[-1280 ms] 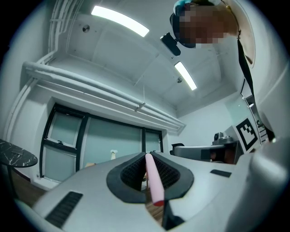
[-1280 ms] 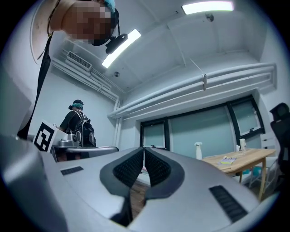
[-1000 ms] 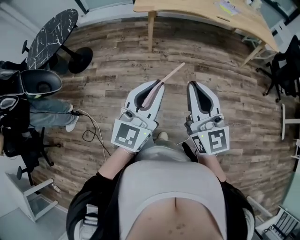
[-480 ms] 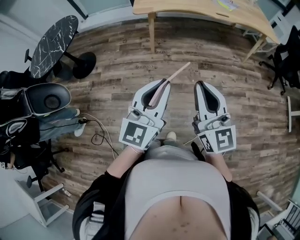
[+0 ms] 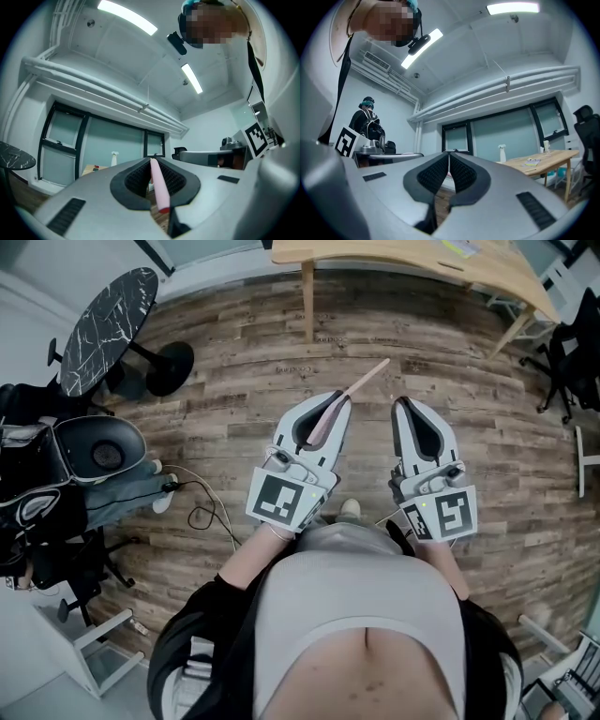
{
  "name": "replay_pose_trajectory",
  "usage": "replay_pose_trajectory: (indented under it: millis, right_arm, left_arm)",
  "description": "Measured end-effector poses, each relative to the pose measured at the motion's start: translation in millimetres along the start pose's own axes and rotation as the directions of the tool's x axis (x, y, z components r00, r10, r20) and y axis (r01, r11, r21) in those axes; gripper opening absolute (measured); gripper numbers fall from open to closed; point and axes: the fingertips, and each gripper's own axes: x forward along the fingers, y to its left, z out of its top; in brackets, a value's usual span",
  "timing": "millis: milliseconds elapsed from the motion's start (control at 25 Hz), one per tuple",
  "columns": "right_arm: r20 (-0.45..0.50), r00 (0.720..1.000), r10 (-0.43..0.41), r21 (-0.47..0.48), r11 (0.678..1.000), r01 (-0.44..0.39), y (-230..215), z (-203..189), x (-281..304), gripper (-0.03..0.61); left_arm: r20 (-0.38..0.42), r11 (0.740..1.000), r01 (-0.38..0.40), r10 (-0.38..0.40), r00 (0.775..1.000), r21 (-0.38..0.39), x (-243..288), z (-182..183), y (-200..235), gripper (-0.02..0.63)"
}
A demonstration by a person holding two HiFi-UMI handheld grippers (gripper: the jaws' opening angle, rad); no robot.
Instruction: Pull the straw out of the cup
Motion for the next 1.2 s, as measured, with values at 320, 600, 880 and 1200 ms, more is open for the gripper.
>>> replay_pose_trajectory:
  millis: [320,600,880,1200]
  right_arm:
    - [-0.013,1.0,-0.001,-0.022,1.0,0.001,12.8,-3.5,8.9,0.031]
    - [-0.013,1.0,0.003,-0.026,1.0,-0.004,20.7,-1.4,17.3,0.031]
    - [-0.013,1.0,0.013,-0.035,0.999,-0.013,29.2,-1.0,18.7,0.031]
    - [-0.017,1.0,0.019,-0.043,0.999,-0.019,34.0,-0.3,16.1,0.031]
  left_arm:
    - [-0.013,1.0,0.009,-0.009,1.0,-0.008,-8.5,-2.3,12.1,0.035]
    - [0.003,1.0,0.003,-0.003,1.0,-0.011,-12.6,1.9,22.3,0.035]
    - [0.007,1.0,0.001,-0.001,1.0,-0.017,-18.9,3.1,25.3,0.036]
    - [0.01,1.0,0.002,-0.002,1.0,-0.016,-22.9,5.2,23.3,0.035]
